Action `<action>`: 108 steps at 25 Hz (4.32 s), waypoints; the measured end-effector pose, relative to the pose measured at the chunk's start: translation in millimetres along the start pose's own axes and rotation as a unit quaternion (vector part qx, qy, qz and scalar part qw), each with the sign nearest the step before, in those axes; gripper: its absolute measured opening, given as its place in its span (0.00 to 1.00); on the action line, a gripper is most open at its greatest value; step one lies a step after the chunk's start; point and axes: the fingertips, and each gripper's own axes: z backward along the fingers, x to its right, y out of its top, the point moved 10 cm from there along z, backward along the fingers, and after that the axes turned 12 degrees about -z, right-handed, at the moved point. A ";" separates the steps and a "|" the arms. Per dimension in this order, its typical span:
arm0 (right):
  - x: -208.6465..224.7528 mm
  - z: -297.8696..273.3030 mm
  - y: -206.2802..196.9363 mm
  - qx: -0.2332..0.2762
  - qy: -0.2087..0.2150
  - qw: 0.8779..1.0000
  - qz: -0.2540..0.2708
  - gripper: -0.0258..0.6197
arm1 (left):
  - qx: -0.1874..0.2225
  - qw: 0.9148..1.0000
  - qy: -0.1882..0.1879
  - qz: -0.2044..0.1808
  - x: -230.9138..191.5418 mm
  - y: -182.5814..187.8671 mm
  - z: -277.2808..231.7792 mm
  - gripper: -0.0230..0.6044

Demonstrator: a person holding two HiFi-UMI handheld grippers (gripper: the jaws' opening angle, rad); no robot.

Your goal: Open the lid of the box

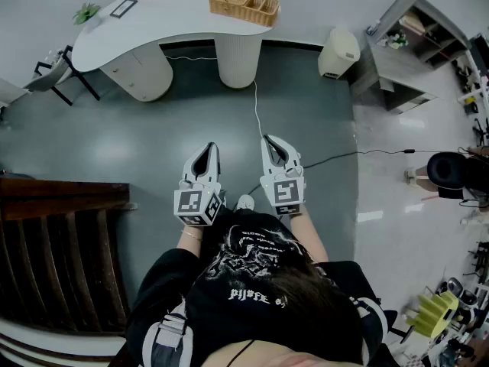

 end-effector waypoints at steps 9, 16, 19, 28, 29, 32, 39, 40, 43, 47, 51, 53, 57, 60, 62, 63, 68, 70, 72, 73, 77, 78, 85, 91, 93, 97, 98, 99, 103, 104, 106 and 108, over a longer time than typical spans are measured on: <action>-1.7 -4.5 -7.1 -0.005 -0.013 1.000 -0.021 0.08 | -0.005 1.000 0.005 -0.011 -4.5 -3.5 5.1 0.08; -4.4 -32.8 -3.0 -0.007 -0.034 0.999 -0.033 0.08 | -0.011 1.000 -0.021 -0.014 -38.6 -5.0 -24.7 0.08; -2.4 -56.0 1.3 -0.012 -0.050 0.997 -0.054 0.08 | -0.006 0.999 -0.047 -0.017 -61.0 2.9 -49.0 0.08; -0.8 -139.3 30.8 -0.010 -0.084 0.996 -0.032 0.08 | -0.014 0.996 -0.084 -0.010 -141.5 15.0 -121.7 0.08; -0.3 -148.6 33.8 -0.008 -0.094 0.995 -0.033 0.08 | -0.014 0.996 -0.088 -0.013 -151.9 17.5 -130.4 0.08; -0.7 -176.2 45.9 0.002 -0.118 0.992 -0.038 0.08 | -0.003 0.995 -0.102 -0.019 -182.6 27.9 -156.3 0.08; -20.8 -220.4 48.6 0.000 -0.143 0.989 -0.046 0.08 | 0.001 0.992 -0.124 -0.030 -233.8 33.2 -186.5 0.08; -24.2 -223.9 48.4 -0.002 -0.141 0.989 -0.048 0.08 | -0.002 0.992 -0.125 -0.032 -237.1 33.6 -187.5 0.08; -32.7 -231.1 46.0 -0.012 -0.135 0.990 -0.046 0.08 | -0.012 0.991 -0.130 -0.038 -242.1 30.5 -187.1 0.08; -32.9 -243.8 47.5 -0.013 -0.129 0.990 -0.050 0.08 | -0.015 0.991 -0.130 -0.040 -246.1 28.3 -191.2 0.08; -30.0 -255.3 45.7 -0.017 -0.119 0.991 -0.059 0.08 | -0.018 0.991 -0.124 -0.040 -249.0 27.3 -194.3 0.08; -26.9 -263.1 44.0 -0.017 -0.111 0.992 -0.063 0.08 | -0.021 0.992 -0.117 -0.039 -251.2 24.9 -197.5 0.08; -17.4 -280.3 40.7 -0.021 -0.089 0.994 -0.064 0.08 | -0.032 0.994 -0.101 -0.037 -252.8 18.3 -207.0 0.08; 0.3 -297.6 42.0 -0.022 -0.077 0.995 -0.063 0.08 | -0.037 0.994 -0.091 -0.038 -251.7 18.3 -225.3 0.08; 16.6 -309.6 45.7 -0.025 -0.069 0.995 -0.063 0.08 | -0.039 0.995 -0.085 -0.038 -249.9 21.9 -241.4 0.08; 25.7 -315.6 47.9 -0.027 -0.065 0.996 -0.062 0.08 | -0.040 0.995 -0.083 -0.037 -248.7 24.6 -250.2 0.08; 75.8 -352.4 63.1 -0.027 -0.035 0.997 -0.061 0.08 | -0.034 0.997 -0.063 -0.035 -243.9 40.6 -302.7 0.08; 95.0 -369.0 69.8 -0.027 -0.025 0.998 -0.056 0.08 | -0.032 0.997 -0.055 -0.031 -242.7 45.6 -325.7 0.08; 114.3 -384.5 81.3 -0.023 -0.018 0.998 -0.049 0.08 | -0.031 0.998 -0.048 -0.021 -240.6 51.2 -348.2 0.08; 124.2 -391.4 86.6 -0.020 -0.013 0.999 -0.047 0.08 | -0.029 0.999 -0.042 -0.016 -239.0 54.2 -358.8 0.08; 163.7 -416.8 97.0 -0.021 0.007 0.999 -0.047 0.08 | -0.026 0.999 -0.021 -0.013 -229.0 62.7 -399.6 0.08; 173.0 -422.5 99.6 -0.022 0.011 0.999 -0.046 0.08 | -0.027 0.999 -0.016 -0.013 -226.1 63.3 -408.6 0.08; 226.8 -451.6 94.3 -0.041 0.059 0.996 -0.046 0.08 | -0.036 0.999 0.019 -0.002 -204.6 59.3 -449.5 0.08; 241.5 -468.9 94.9 -0.055 0.090 0.993 -0.054 0.08 | -0.049 0.998 0.033 0.001 -200.2 54.3 -468.6 0.08; 244.1 -475.2 95.2 -0.057 0.094 0.993 -0.053 0.08 | -0.051 0.998 0.037 0.003 -202.3 53.4 -475.3 0.08; 249.6 -490.2 94.7 -0.065 0.099 0.991 -0.061 0.08 | -0.055 0.998 0.042 -0.007 -211.6 54.2 -490.6 0.08; 250.3 -495.1 95.1 -0.067 0.099 0.991 -0.065 0.08 | -0.058 0.997 0.041 -0.014 -215.5 54.9 -495.5 0.08; 251.1 -500.6 95.9 -0.067 0.098 0.991 -0.068 0.08 | -0.059 0.997 0.040 -0.018 -220.2 56.0 -501.0 0.08; 252.7 -528.0 103.6 -0.071 0.087 0.991 -0.076 0.08 | -0.057 0.998 0.027 -0.020 -245.1 64.0 -527.1 0.08; 252.5 -535.9 106.3 -0.071 0.084 0.991 -0.076 0.08 | -0.056 0.998 0.024 -0.022 -252.2 66.3 -534.0 0.08; 251.9 -552.2 112.0 -0.070 0.079 0.992 -0.075 0.08 | -0.053 0.998 0.017 -0.024 -266.8 70.5 -547.8 0.08; 252.1 -568.0 118.0 -0.069 0.072 0.992 -0.074 0.08 | -0.052 0.998 0.011 -0.025 -281.2 73.9 -561.7 0.08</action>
